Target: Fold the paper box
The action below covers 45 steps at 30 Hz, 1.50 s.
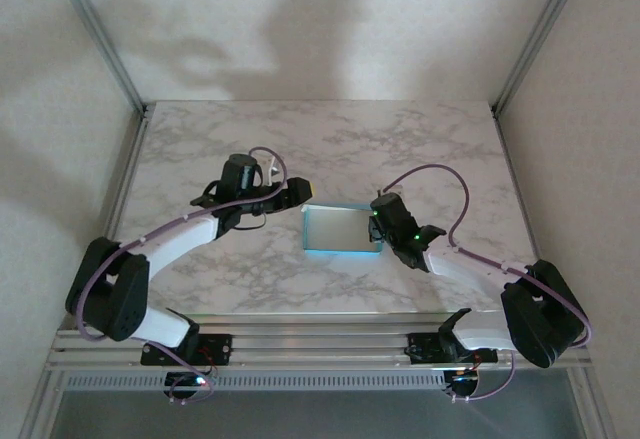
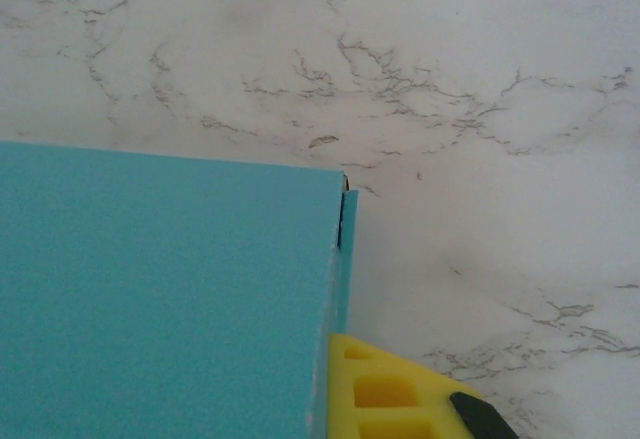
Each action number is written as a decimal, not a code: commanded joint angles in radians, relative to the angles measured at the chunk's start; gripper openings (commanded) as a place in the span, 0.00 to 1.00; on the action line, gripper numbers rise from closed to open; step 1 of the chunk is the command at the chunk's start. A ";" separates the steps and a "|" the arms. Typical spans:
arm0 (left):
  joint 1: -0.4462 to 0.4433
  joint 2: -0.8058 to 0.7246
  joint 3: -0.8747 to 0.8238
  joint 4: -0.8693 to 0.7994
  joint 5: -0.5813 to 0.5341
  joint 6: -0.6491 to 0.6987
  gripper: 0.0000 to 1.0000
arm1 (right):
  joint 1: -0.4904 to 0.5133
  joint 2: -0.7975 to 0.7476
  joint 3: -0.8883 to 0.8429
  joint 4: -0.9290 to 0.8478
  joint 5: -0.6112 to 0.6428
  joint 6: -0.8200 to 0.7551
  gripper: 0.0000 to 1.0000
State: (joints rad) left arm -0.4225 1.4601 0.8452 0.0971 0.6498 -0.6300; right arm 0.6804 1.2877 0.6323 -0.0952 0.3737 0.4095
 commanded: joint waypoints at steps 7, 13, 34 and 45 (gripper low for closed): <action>-0.016 0.118 0.063 0.013 0.087 -0.072 0.84 | 0.025 0.025 0.030 -0.017 0.022 -0.009 0.07; -0.030 0.166 0.066 0.064 0.119 -0.117 0.78 | 0.034 0.036 0.036 -0.023 0.031 -0.012 0.07; -0.033 0.169 0.036 -0.048 -0.025 -0.001 0.70 | 0.059 0.027 0.036 -0.044 0.024 0.013 0.12; -0.035 0.173 0.029 -0.063 -0.060 0.026 0.64 | 0.058 -0.049 0.018 -0.124 -0.059 0.050 0.29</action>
State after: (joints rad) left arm -0.4503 1.6390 0.8818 0.0597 0.6266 -0.6331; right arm 0.7311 1.2812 0.6601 -0.1703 0.3485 0.4381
